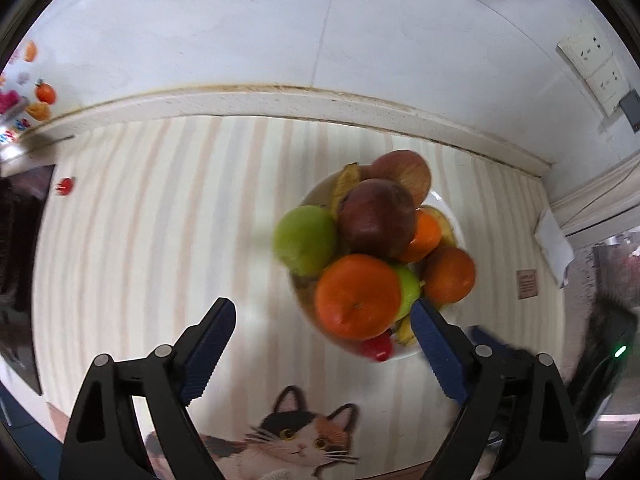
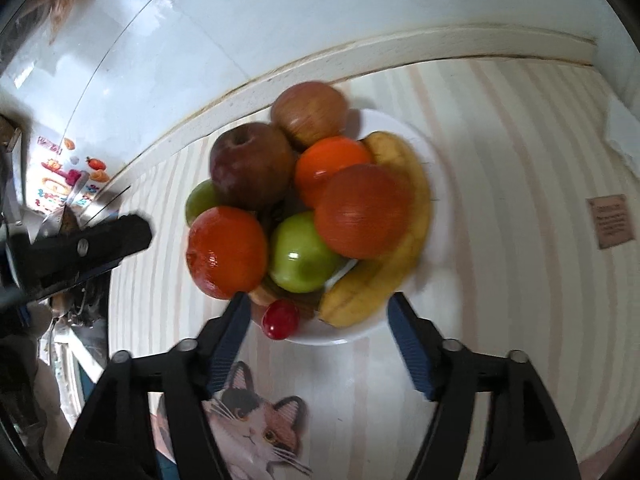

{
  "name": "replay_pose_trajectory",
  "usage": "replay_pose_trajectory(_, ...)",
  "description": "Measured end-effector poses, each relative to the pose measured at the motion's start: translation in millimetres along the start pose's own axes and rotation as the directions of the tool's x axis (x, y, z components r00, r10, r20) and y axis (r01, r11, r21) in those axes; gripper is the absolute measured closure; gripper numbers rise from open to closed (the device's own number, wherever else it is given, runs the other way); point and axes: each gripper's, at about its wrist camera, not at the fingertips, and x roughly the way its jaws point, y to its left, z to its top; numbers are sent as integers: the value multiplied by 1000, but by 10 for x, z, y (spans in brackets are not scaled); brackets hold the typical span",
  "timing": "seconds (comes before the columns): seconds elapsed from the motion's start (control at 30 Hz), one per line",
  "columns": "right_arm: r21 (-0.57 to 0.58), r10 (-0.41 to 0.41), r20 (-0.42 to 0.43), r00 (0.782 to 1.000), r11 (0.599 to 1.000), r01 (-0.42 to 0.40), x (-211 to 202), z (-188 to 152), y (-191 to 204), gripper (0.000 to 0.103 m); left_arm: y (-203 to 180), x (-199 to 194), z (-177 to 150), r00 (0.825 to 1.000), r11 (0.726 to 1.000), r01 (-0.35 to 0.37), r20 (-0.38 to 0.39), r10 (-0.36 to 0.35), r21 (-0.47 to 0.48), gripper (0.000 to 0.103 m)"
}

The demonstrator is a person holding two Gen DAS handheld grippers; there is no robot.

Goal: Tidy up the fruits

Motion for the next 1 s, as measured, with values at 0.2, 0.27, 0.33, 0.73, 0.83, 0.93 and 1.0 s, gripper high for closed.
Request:
replay_pose_trajectory(0.2, -51, -137, 9, 991, 989, 137, -252, -103, -26, 8, 79, -63, -364, 995, 995, -92, 29, 92, 23, 13)
replay_pose_trajectory(0.27, -73, -158, 22, 987, 984, 160, -356, -165, -11, 8, 98, -62, -457, 995, 995, -98, 19, 97, 15, 13)
replay_pose_trajectory(0.33, -93, -165, 37, 986, 981, 168, -459, -227, 0, 8, 105, -89, -549, 995, 995, -102, 17, 102, 4, 13)
replay_pose_trajectory(0.73, -146, -149, 156, 977, 974, 172, -1219, -528, 93, 5, -127, -785, -977, 986, 996, -92, 141, 93, -12, 13)
replay_pose_trajectory(0.83, -169, -141, 201, 969, 970, 176, -1486, -636, 170, 5, -205, -1013, -1083, 978, 995, -97, 186, 95, -1, 13)
replay_pose_trajectory(0.93, -187, -133, 247, 960, 965, 182, -1754, -772, 268, 4, -246, -1257, -1234, 971, 997, -84, 225, 81, 1, 13)
replay_pose_trajectory(1.0, -196, -127, 272, 954, 963, 184, -1904, -858, 321, 4, -264, -1424, -1339, 965, 997, -77, 252, 73, 3, 13)
